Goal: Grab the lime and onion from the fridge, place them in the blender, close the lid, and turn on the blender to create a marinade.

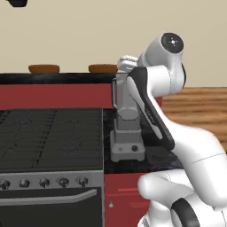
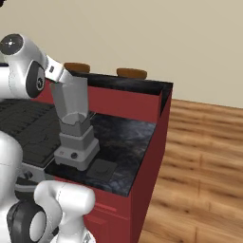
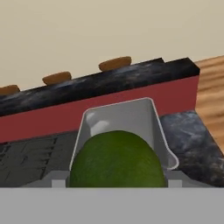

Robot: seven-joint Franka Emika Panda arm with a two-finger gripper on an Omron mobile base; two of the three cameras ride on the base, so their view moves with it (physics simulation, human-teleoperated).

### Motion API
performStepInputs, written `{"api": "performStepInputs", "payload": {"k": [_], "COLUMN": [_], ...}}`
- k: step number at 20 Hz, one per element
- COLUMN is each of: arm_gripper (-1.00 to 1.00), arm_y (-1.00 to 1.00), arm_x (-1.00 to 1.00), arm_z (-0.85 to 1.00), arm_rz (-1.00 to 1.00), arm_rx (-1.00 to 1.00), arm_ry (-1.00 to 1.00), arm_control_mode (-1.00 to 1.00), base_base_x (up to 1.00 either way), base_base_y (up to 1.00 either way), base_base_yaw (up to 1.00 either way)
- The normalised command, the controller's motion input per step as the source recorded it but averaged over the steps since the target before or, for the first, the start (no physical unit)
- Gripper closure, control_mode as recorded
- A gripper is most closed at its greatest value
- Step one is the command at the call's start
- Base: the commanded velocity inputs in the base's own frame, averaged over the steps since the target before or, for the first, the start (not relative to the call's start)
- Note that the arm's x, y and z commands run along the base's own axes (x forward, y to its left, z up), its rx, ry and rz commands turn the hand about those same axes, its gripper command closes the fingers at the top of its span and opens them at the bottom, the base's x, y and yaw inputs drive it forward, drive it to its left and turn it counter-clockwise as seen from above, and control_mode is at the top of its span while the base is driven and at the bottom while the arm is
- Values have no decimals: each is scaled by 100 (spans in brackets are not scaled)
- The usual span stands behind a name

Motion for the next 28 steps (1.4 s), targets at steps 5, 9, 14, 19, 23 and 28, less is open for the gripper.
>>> {"api": "performStepInputs", "payload": {"k": [5,9,14,19,23,28], "arm_gripper": [100,100,100,100,-100,-100], "arm_y": [0,0,12,19,15,0], "arm_x": [64,72,67,62,17,-35], "arm_z": [-50,-34,-16,-22,-26,-1], "arm_rz": [4,1,0,0,0,0], "arm_rx": [0,0,0,0,-2,-2], "arm_ry": [4,6,10,12,14,1], "arm_control_mode": [-100,-100,-100,-100,-100,-100], "base_base_x": [0,0,0,0,0,0], "base_base_y": [0,0,0,0,0,0], "base_base_yaw": [0,0,0,0,0,0]}}
